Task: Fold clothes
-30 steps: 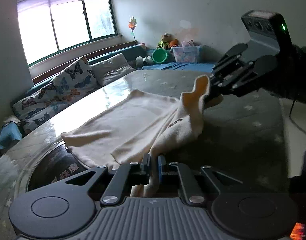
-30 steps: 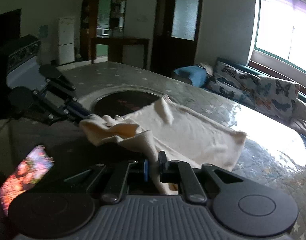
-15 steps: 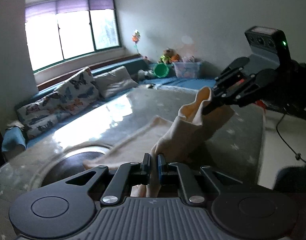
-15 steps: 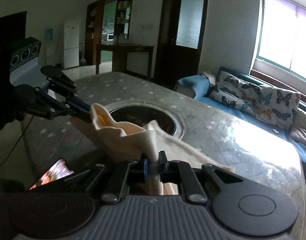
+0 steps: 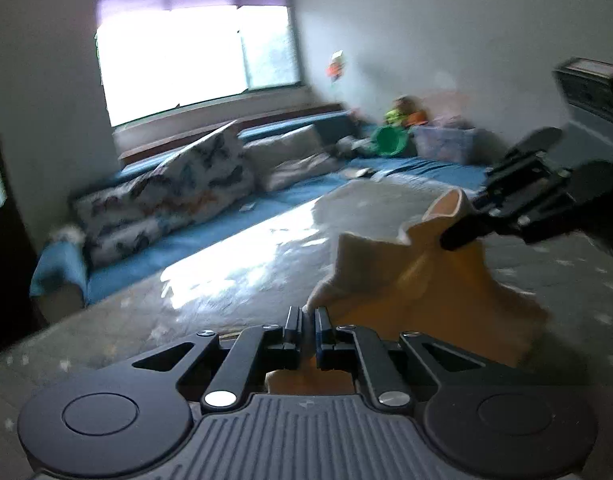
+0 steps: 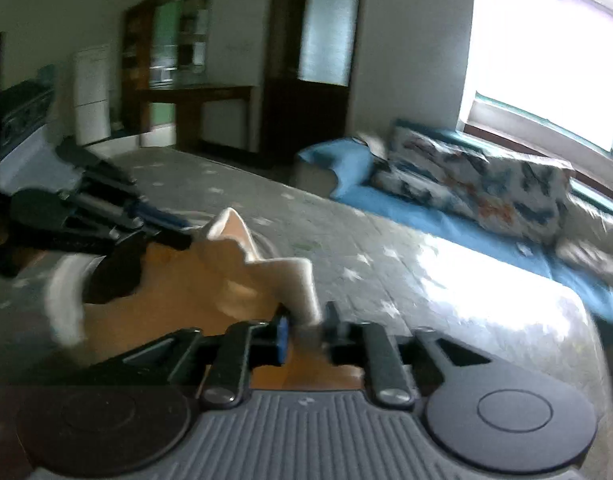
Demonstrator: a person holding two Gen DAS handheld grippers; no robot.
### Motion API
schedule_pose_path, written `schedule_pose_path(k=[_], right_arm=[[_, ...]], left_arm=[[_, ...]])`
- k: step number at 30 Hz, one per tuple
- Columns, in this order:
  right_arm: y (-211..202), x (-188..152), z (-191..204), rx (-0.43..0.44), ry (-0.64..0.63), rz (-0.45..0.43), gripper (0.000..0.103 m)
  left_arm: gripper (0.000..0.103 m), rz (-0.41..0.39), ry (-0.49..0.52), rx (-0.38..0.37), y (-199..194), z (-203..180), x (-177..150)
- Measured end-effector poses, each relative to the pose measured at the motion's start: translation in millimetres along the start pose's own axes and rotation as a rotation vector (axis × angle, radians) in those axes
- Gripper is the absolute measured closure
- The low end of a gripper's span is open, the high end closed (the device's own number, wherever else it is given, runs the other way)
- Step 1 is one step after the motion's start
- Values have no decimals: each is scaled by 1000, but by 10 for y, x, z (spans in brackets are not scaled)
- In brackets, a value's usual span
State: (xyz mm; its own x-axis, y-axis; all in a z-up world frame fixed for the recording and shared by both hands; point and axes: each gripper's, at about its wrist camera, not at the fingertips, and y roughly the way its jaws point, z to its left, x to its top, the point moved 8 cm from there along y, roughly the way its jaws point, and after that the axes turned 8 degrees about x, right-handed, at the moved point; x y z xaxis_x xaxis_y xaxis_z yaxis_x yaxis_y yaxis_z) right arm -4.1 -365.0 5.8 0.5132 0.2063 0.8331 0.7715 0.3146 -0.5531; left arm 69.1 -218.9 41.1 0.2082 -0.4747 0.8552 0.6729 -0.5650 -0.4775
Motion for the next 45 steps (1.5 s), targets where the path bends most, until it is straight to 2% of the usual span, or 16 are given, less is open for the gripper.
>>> schedule_pose_path(k=[2,4,5,9,12,13,15,19,21,23,25,28,30,36,40,45], right_arm=[[142,-117,-123,-6,53,11,77],[120,-205,-172,-21,69,9,64],[104,-249,-195,-28,78,9,63],[-89,-502,-258,-38,147,29,63],[-210,-710,-324,-33,224,41,64],[-240,-774,-343,-34,251,43,64],[-316,-901,-382,-35,317,39,65],[-405,-1076,-471,-21,450,20,66],[-393,-1106,-488,-21,483,12,72],[-377,-1117,-475,-28,477,7,77],[-332,-1120,-415,-74,413,23,85],[-286,-1155,-413,-162,349,54,85],[-312,-1143,-438,-157,370,44,85],[-343,-895,-357,-146,305,1,85],[-180,-785,-306,-124,289,1,85],[-16,-756,-263,-127,250,17,84]], left_arm=[[91,53,-34,39,246,45,-96],[85,86,-77,66,317,140,-187],[84,100,-99,78,340,192,-229],[83,128,-166,89,194,364,-383],[73,142,-221,52,-24,386,-479],[65,150,-238,41,-93,366,-517],[65,173,-268,22,-249,284,-627],[65,179,-246,34,-432,124,-753],[65,185,-217,51,-424,73,-791],[65,197,-195,64,-399,28,-835],[65,206,-172,75,-368,-17,-865],[65,208,-139,92,-333,-33,-894],[65,211,-141,90,-340,-15,-894],[66,177,-217,90,-358,219,-737],[66,206,-281,82,-145,320,-701],[69,231,-302,89,100,337,-699]])
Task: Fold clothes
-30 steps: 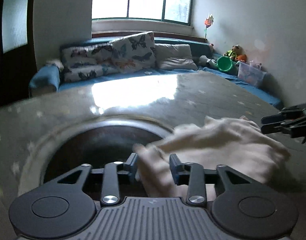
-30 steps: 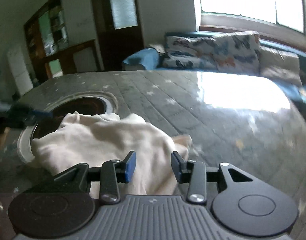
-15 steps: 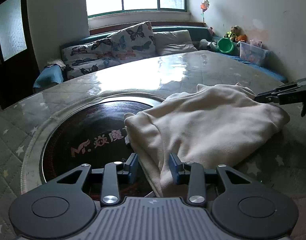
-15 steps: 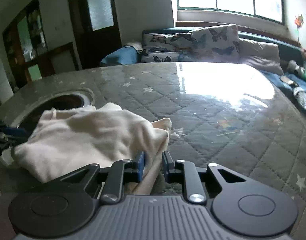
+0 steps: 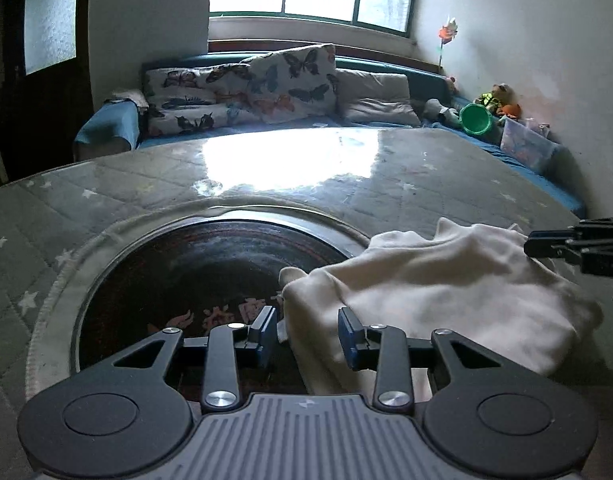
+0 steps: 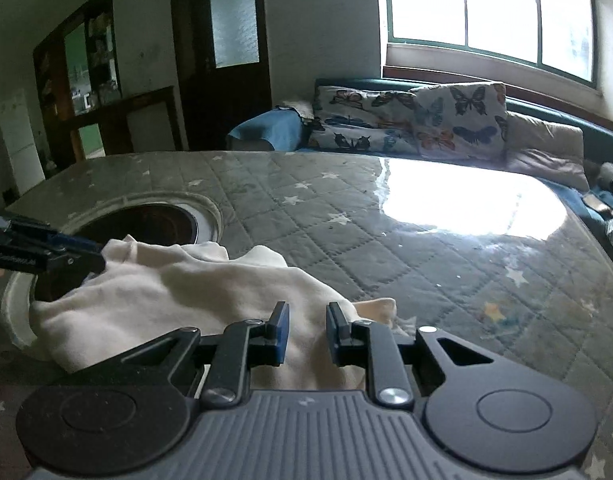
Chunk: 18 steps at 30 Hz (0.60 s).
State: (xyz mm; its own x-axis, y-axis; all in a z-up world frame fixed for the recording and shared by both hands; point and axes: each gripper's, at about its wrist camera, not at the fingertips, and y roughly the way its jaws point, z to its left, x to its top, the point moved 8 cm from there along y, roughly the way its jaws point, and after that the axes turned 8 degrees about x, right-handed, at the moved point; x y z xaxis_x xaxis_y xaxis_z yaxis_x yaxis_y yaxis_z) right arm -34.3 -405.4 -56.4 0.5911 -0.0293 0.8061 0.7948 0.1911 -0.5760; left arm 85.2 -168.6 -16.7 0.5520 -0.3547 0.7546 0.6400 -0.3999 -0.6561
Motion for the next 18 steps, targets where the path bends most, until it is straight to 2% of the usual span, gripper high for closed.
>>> schedule_pose_path(k=[2,5,12,14,18], right_arm=[[53,-12,-1,1,-1,9,84],[110,-56,-21,-6,-5,21,83],[109,-76,-31,-21,-17,29,80],[90,-20,-6,-30,-24,28,80],[112,155,150,21,-43,1,80]], left_arm=[[88,3,8,7,63,-16,4],[96,-3,32,37,125,-32,6],[97,-44,88,114,103,-18,48],[93,-38,107,135,112,-11,30],[85,-44,95,144,72,18,54]])
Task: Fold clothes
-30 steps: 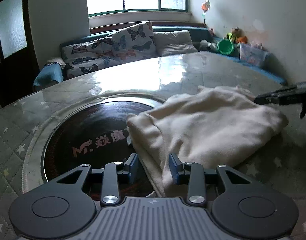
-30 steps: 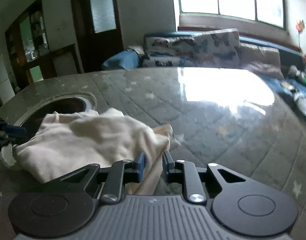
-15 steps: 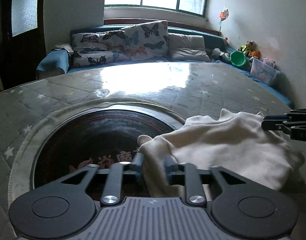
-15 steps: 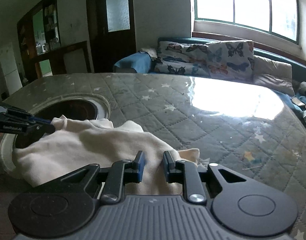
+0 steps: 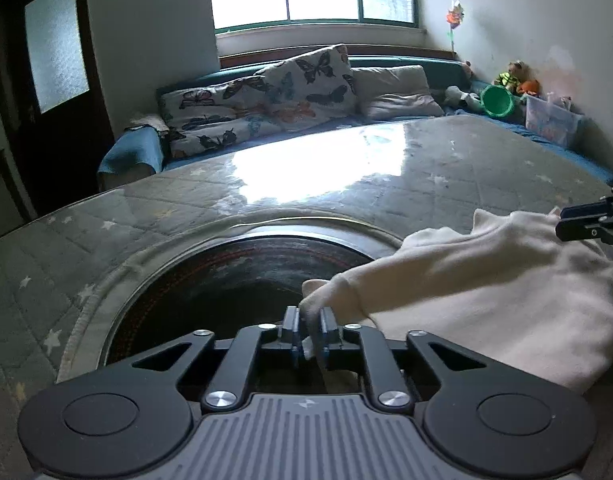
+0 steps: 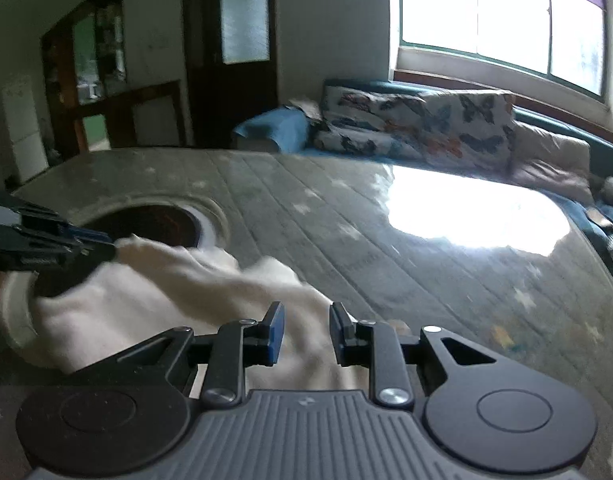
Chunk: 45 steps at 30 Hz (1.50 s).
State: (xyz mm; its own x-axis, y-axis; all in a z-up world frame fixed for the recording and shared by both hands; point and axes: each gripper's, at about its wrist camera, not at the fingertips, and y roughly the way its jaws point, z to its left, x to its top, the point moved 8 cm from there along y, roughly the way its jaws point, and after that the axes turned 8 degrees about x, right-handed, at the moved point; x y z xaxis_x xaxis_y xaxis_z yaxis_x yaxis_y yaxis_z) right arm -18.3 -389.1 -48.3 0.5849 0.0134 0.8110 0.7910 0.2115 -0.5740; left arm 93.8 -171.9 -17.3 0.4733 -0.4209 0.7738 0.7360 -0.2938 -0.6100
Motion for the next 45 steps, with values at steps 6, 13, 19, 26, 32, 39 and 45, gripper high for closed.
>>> schedule_pose_path(k=[6,13,19,26,32,39,45], right_arm=[[338,149,253,51,-40,23,80],[621,129,237,16,-35,72,78],[383,162,331,52,-45,40,78],[353,-65,333,41,-54,70,78],[4,-79,485,90,-50,18,77],[-93,-354,825,137,-104,34,77],[-208,-425,721,100,-65,19,77]], left_arm=[[86,-62,11,-17,-219,-83,101],[86,-36,118,-108,-275,-405,-79],[86,-36,108,-122,-288,-390,-115],[86,-27,147,-114,-227,-494,-188],[85,-69,130,-144,-469,-491,-88],[85,-56,181,-188,-554,-732,-235],[83,-43,172,-182,-519,-725,-315]])
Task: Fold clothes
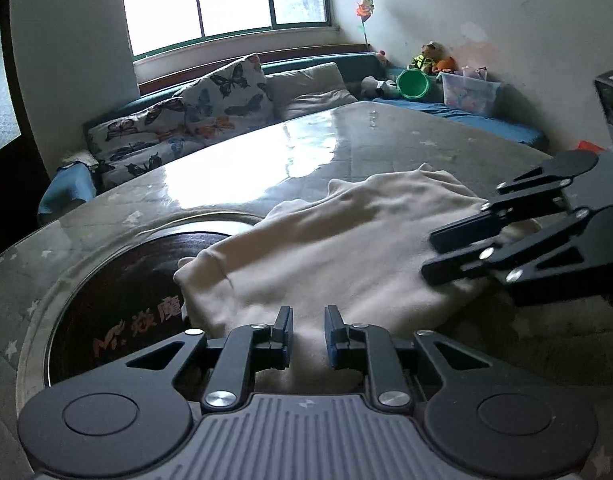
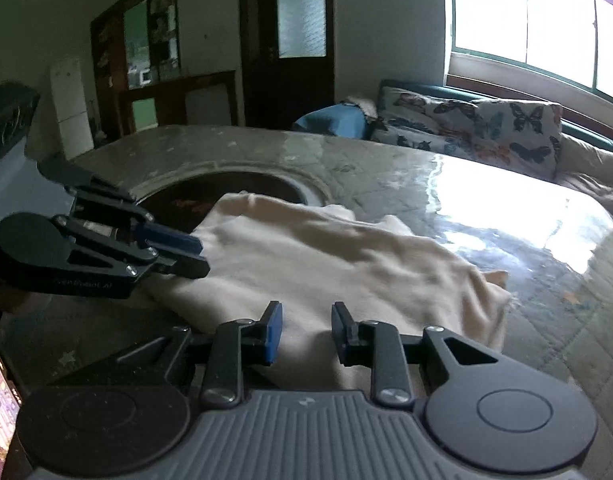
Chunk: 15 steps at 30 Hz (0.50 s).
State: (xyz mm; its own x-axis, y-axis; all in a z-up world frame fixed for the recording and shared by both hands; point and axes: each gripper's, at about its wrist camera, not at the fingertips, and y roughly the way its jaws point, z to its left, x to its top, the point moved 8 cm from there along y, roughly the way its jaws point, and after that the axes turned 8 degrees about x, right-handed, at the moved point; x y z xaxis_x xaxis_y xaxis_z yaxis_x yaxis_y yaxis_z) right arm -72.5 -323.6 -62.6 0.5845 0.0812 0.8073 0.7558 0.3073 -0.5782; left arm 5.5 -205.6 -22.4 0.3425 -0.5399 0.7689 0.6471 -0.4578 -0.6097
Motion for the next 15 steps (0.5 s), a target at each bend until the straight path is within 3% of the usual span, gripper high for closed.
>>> schedule_pose_path(k=[15], right_arm=[[-346,-242,-411,-73,71,-25,77]], left_arm=[[83,-2,-2,3,36,-18,-27]])
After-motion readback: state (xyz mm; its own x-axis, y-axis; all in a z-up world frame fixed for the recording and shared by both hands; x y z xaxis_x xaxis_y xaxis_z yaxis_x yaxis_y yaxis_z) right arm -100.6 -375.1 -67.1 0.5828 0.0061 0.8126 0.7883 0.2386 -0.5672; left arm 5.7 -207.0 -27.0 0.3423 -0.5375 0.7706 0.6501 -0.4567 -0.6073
